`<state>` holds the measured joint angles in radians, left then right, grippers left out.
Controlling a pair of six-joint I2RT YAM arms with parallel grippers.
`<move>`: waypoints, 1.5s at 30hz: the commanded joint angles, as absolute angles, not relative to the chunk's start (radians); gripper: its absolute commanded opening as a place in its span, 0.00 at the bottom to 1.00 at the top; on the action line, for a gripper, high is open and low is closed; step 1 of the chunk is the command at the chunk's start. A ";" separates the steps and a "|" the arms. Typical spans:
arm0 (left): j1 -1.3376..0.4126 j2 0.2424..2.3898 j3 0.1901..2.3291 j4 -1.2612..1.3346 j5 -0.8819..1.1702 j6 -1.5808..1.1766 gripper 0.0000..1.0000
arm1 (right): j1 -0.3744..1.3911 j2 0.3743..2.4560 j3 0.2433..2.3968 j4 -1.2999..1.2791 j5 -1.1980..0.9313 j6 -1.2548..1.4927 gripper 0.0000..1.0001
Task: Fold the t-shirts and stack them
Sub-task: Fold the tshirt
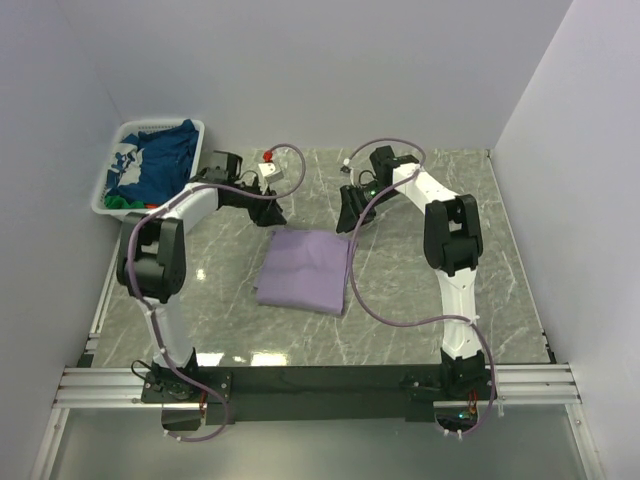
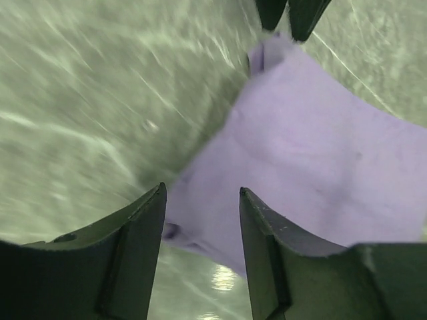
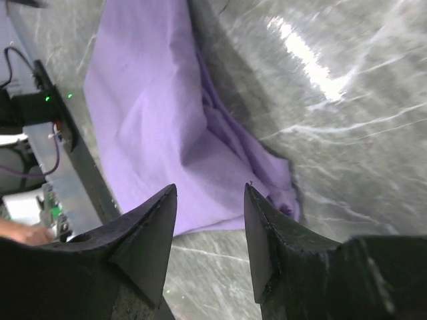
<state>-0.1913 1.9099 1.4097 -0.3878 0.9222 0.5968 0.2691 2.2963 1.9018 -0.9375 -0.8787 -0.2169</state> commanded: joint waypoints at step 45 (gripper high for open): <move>-0.186 2.092 1.477 -0.468 0.930 0.350 0.39 | 0.262 2.278 1.838 -0.810 -0.885 -0.193 0.58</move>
